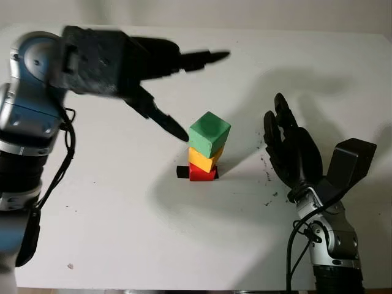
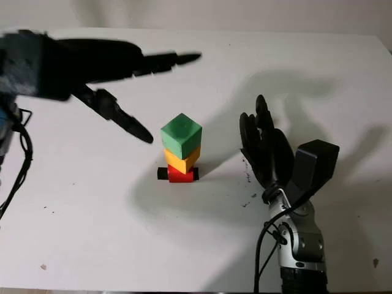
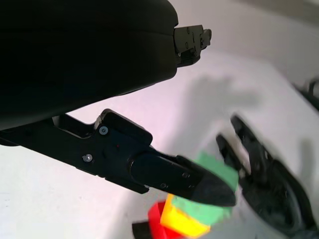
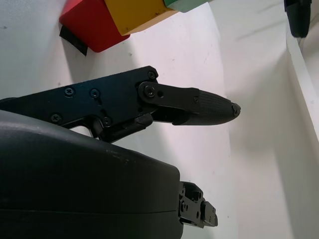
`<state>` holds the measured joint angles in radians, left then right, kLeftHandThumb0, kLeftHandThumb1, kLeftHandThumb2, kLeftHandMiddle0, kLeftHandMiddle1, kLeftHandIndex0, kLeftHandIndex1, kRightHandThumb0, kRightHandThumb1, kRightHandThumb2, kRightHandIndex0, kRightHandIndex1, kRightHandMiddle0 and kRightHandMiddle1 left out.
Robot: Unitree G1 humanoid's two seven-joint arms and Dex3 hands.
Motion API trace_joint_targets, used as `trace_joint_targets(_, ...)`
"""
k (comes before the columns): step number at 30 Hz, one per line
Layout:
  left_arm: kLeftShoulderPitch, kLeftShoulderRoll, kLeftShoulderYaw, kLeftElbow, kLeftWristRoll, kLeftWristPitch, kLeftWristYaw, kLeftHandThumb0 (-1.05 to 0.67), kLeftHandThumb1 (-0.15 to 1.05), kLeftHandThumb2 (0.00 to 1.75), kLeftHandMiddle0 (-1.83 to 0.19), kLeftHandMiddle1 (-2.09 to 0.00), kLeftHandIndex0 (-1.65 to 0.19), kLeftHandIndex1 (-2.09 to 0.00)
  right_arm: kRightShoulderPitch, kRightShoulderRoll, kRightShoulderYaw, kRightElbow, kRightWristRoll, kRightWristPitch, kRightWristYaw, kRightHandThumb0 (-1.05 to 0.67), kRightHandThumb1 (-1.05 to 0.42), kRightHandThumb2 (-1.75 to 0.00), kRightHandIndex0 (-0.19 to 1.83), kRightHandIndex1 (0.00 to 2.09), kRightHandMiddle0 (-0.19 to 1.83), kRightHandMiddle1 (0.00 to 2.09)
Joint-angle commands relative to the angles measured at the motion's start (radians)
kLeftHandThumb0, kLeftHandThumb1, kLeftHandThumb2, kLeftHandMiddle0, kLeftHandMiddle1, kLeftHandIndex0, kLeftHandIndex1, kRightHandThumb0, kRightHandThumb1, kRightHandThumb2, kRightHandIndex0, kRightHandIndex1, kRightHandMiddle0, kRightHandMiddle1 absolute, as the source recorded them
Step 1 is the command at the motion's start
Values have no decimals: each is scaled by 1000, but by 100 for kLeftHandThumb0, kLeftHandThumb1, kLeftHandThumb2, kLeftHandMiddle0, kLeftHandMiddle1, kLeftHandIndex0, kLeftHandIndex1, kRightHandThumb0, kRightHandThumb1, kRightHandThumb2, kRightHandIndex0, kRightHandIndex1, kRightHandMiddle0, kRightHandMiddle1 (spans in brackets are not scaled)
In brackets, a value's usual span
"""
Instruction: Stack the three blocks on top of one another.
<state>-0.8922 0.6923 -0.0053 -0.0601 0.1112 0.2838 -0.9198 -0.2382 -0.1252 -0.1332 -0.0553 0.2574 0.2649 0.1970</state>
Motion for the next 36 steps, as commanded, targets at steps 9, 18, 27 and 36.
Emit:
trace_joint_targets(9, 272, -116, 266, -47, -213, 45, 312, -89, 105, 63, 19, 0, 19, 0, -55, 1, -7, 56, -3, -48, 1, -65, -105, -51, -19, 0, -19, 0)
trace_joint_targets(18, 602, -321, 336, -88, -372, -81, 464, -85, 105, 65, 19, 0, 19, 0, -56, -10, -7, 49, -32, -96, -5, -63, -105, -62, -19, 0, -19, 0)
trace_joint_targets(27, 738, -507, 264, -55, -391, -301, 557, -85, 105, 71, 19, 0, 19, 0, -40, 31, 29, 31, -73, -97, -65, -65, -105, -64, -19, 0, -19, 0)
trace_joint_targets(36, 777, -532, 232, 4, -387, -370, 598, -83, 105, 73, 19, 0, 19, 0, -2, 14, 24, 0, -63, -61, -46, -65, -105, -69, -19, 0, -19, 0)
